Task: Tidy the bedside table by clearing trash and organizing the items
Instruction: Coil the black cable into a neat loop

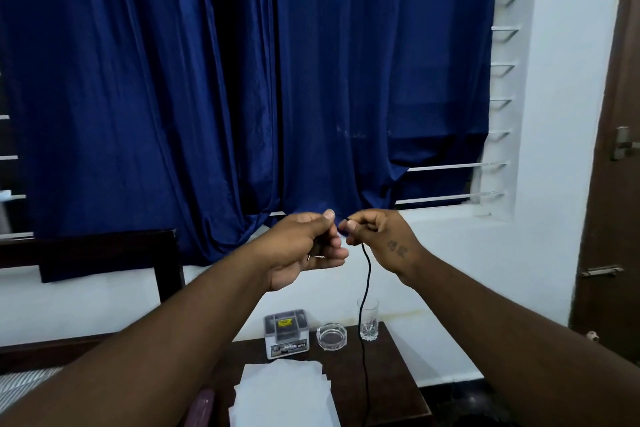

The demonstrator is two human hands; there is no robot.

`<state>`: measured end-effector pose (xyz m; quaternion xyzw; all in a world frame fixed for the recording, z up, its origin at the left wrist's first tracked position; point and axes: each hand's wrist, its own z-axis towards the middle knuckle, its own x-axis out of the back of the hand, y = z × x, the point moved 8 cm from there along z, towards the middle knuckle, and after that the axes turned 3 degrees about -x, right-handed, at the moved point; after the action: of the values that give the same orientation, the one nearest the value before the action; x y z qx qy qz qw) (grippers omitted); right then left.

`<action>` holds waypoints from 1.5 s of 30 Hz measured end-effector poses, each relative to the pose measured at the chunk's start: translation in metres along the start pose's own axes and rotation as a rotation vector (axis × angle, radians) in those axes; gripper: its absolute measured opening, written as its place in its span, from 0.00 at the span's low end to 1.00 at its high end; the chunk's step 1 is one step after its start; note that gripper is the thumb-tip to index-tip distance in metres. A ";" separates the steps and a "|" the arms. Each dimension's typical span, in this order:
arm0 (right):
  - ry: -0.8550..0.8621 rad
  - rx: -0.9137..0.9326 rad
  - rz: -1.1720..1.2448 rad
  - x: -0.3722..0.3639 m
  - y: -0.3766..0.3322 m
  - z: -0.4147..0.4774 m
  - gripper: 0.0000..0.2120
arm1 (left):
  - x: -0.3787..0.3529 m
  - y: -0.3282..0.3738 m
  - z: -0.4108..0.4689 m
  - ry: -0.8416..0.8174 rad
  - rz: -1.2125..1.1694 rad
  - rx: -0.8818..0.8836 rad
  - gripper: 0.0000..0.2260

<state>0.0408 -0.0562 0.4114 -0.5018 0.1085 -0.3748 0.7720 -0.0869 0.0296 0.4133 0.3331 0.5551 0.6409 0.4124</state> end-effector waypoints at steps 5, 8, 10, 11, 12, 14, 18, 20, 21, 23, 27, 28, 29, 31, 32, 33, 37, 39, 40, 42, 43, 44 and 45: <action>-0.013 -0.039 0.074 -0.014 0.017 -0.008 0.08 | -0.004 0.010 0.008 0.023 -0.270 -0.063 0.14; -0.050 -0.060 0.075 -0.028 0.024 -0.016 0.10 | 0.001 0.012 0.011 0.099 -0.341 -0.137 0.13; -0.077 -0.098 0.077 -0.037 0.030 -0.021 0.11 | 0.009 0.013 0.013 0.159 -0.364 -0.188 0.12; -0.092 -0.111 0.077 -0.041 0.033 -0.023 0.11 | 0.014 0.012 0.014 0.182 -0.362 -0.204 0.12; -0.106 -0.116 0.061 -0.044 0.034 -0.025 0.11 | 0.018 0.011 0.015 0.204 -0.343 -0.215 0.12; -0.133 -0.112 -0.027 -0.047 0.033 -0.028 0.10 | 0.027 0.006 0.016 0.258 -0.261 -0.236 0.12; -0.213 -0.127 -0.239 -0.053 0.023 -0.030 0.09 | 0.042 0.000 0.013 0.366 -0.001 -0.317 0.09; -0.240 -0.115 -0.353 -0.055 0.015 -0.031 0.09 | 0.047 0.001 0.011 0.366 0.167 -0.372 0.10; -0.256 -0.104 -0.398 -0.055 0.011 -0.031 0.09 | 0.049 0.001 0.010 0.356 0.231 -0.391 0.10; -0.293 -0.081 -0.460 -0.055 0.003 -0.031 0.09 | 0.052 0.000 0.009 0.325 0.333 -0.400 0.11; -0.287 -0.038 -0.567 -0.046 -0.011 -0.020 0.07 | 0.047 -0.011 0.009 0.177 0.493 -0.344 0.11; -0.264 -0.020 -0.596 -0.042 -0.015 -0.015 0.07 | 0.044 -0.014 0.008 0.139 0.516 -0.334 0.12; -0.238 0.003 -0.622 -0.038 -0.018 -0.011 0.07 | 0.040 -0.015 0.008 0.102 0.518 -0.327 0.12; -0.198 0.039 -0.649 -0.031 -0.022 -0.004 0.08 | 0.035 -0.018 0.006 0.050 0.495 -0.304 0.12; -0.183 0.043 -0.645 -0.029 -0.023 -0.002 0.08 | 0.034 -0.018 0.005 0.037 0.485 -0.289 0.12; -0.173 0.047 -0.635 -0.026 -0.023 0.000 0.08 | 0.034 -0.019 0.004 0.027 0.475 -0.273 0.13; -0.155 0.103 -0.564 -0.020 -0.026 0.005 0.09 | 0.030 -0.023 0.004 -0.037 0.387 -0.230 0.14; -0.157 0.097 -0.442 -0.017 -0.026 0.006 0.09 | 0.027 -0.022 0.002 -0.072 0.339 -0.231 0.14; -0.162 0.088 -0.377 -0.016 -0.026 0.006 0.08 | 0.026 -0.022 0.001 -0.086 0.318 -0.228 0.13; -0.166 0.067 -0.245 -0.015 -0.024 0.005 0.08 | 0.022 -0.020 -0.001 -0.114 0.247 -0.211 0.12; -0.160 0.058 -0.182 -0.014 -0.023 0.006 0.07 | 0.021 -0.020 -0.002 -0.125 0.199 -0.204 0.12; -0.146 0.047 -0.130 -0.013 -0.021 0.006 0.06 | 0.020 -0.018 -0.004 -0.138 0.144 -0.201 0.11; -0.126 0.032 -0.089 -0.010 -0.019 0.007 0.05 | 0.018 -0.016 -0.005 -0.154 0.090 -0.203 0.11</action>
<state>0.0289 -0.0482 0.4286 -0.5165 0.0315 -0.3779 0.7678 -0.0966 0.0442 0.3965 0.3624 0.4387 0.6843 0.4560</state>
